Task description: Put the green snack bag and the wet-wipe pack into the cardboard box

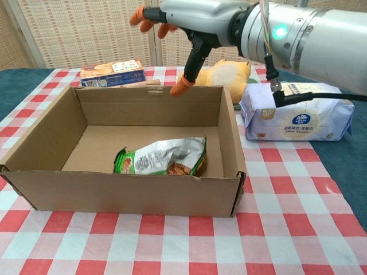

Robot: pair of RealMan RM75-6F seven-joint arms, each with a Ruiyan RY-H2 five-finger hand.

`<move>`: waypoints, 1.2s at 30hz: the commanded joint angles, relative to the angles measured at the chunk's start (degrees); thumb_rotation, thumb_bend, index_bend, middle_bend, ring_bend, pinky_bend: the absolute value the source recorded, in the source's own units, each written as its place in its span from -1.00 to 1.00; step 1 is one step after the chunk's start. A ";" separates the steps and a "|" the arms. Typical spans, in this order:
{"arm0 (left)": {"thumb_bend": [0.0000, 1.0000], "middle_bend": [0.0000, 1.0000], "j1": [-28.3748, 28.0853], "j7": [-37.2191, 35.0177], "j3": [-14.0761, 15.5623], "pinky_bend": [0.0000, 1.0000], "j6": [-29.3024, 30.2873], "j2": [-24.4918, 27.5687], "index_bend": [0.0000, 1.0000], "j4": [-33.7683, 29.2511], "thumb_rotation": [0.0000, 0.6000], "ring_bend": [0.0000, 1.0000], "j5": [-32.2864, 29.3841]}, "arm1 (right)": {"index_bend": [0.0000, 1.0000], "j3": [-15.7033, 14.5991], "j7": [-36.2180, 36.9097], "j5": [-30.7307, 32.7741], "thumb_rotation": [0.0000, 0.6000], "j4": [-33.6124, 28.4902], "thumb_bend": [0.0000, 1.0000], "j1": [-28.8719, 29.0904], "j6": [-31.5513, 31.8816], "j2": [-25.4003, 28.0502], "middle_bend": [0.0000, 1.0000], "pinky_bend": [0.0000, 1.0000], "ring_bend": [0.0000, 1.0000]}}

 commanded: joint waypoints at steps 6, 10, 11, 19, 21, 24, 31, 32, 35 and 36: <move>-0.60 -1.00 -0.10 0.35 0.05 -0.85 -0.32 -0.14 -1.00 0.02 1.00 -1.00 -0.03 | -1.00 -1.75 -4.09 0.52 1.00 -5.83 -1.00 -1.05 2.40 8.48 -1.00 -1.00 -1.00; -0.60 -1.00 -0.14 0.39 0.08 -0.85 -0.44 -0.16 -1.00 0.04 1.00 -1.00 -0.04 | -1.00 -3.71 -12.41 8.82 1.00 -12.27 -1.00 -2.93 5.27 17.56 -1.00 -1.00 -1.00; -0.60 -1.00 -0.14 0.43 0.10 -0.85 -0.43 -0.14 -1.00 -0.03 1.00 -1.00 0.01 | -1.00 -4.68 -15.38 13.26 1.00 -14.47 -1.00 -3.27 6.12 20.63 -1.00 -1.00 -1.00; -0.60 -1.00 -0.35 1.56 0.31 -0.85 -0.55 -0.35 -1.00 -0.59 1.00 -1.00 0.61 | -1.00 -10.52 -12.00 12.36 1.00 -13.83 -1.00 -8.46 7.53 28.33 -1.00 -0.93 -1.00; -0.60 -1.00 -0.44 1.97 0.37 -0.85 -0.71 -0.43 -1.00 -0.76 1.00 -1.00 0.69 | -1.00 -11.24 -5.81 7.62 1.00 -10.70 -1.00 -10.58 6.74 27.86 -1.00 -0.86 -1.00; -0.60 -1.00 -0.60 2.49 0.44 -0.85 -1.07 -0.61 -1.00 -0.80 1.00 -1.00 0.66 | -1.00 -11.99 1.04 2.64 1.00 -5.79 -1.00 -12.41 5.68 26.92 -1.00 -0.83 -1.00; -0.60 -1.00 -0.74 2.71 0.29 -0.85 -1.64 -0.78 -1.00 -0.60 1.00 -1.00 -0.02 | -1.00 -12.30 12.28 -1.69 1.00 3.29 -1.00 -14.27 2.82 25.12 -1.00 -0.84 -1.00; -0.60 -1.00 -0.74 2.69 0.25 -0.85 -1.70 -0.79 -1.00 -0.54 1.00 -1.00 -0.16 | -1.00 -12.38 13.69 -2.06 1.00 4.67 -1.00 -14.56 2.46 24.79 -1.00 -0.86 -1.00; -0.60 -1.00 -0.77 2.76 0.20 -0.85 -1.82 -0.82 -1.00 -0.49 1.00 -1.00 -0.34 | -1.00 -12.65 16.90 -2.80 1.00 7.90 -1.00 -15.12 1.23 23.94 -1.00 -0.97 -1.00; -0.60 -1.00 -0.79 2.83 0.20 -0.85 -1.85 -0.85 -1.00 -0.48 1.00 -1.00 -0.34 | -1.00 -12.74 17.69 -3.02 1.00 8.92 -1.00 -15.24 0.86 23.61 -1.00 -0.99 -1.00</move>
